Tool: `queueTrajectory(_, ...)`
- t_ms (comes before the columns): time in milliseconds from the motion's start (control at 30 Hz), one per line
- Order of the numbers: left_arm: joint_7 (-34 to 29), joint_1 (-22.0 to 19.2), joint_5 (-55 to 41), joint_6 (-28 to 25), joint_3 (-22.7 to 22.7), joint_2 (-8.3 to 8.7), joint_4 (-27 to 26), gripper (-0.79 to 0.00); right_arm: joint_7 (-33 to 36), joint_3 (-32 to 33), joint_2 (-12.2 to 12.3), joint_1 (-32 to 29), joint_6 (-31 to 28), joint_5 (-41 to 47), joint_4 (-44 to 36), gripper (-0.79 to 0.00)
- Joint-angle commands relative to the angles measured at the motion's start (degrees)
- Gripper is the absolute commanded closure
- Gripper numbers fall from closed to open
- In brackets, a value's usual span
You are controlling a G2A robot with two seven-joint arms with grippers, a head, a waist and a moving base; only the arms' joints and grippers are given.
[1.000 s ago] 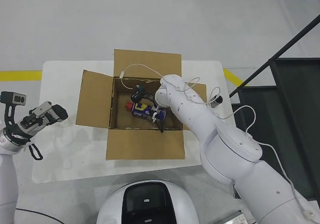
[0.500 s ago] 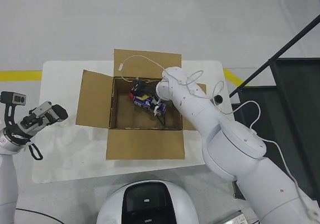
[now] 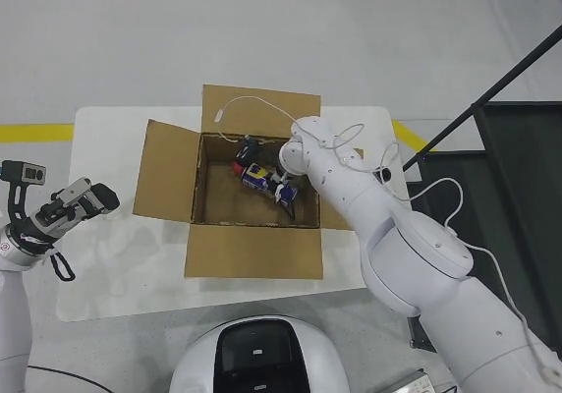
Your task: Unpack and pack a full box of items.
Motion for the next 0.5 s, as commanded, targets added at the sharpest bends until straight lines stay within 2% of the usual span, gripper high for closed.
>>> queueTrajectory(0,0.0,0.0,0.0,0.0,0.0,0.0,0.0,-0.785,-1.2,0.6,0.4,-0.1,-1.3,0.9,-0.1,-0.785)
queueTrajectory(333,0.0,0.0,0.0,0.0,0.0,0.0,0.0,-0.785,-8.7,4.1,4.1,0.4,-11.3,3.8,-1.5,-0.785)
queueTrajectory(467,0.0,0.0,0.0,0.0,0.0,0.0,0.0,-0.785,-9.5,5.0,5.6,-0.6,-12.2,3.8,-4.8,-0.785)
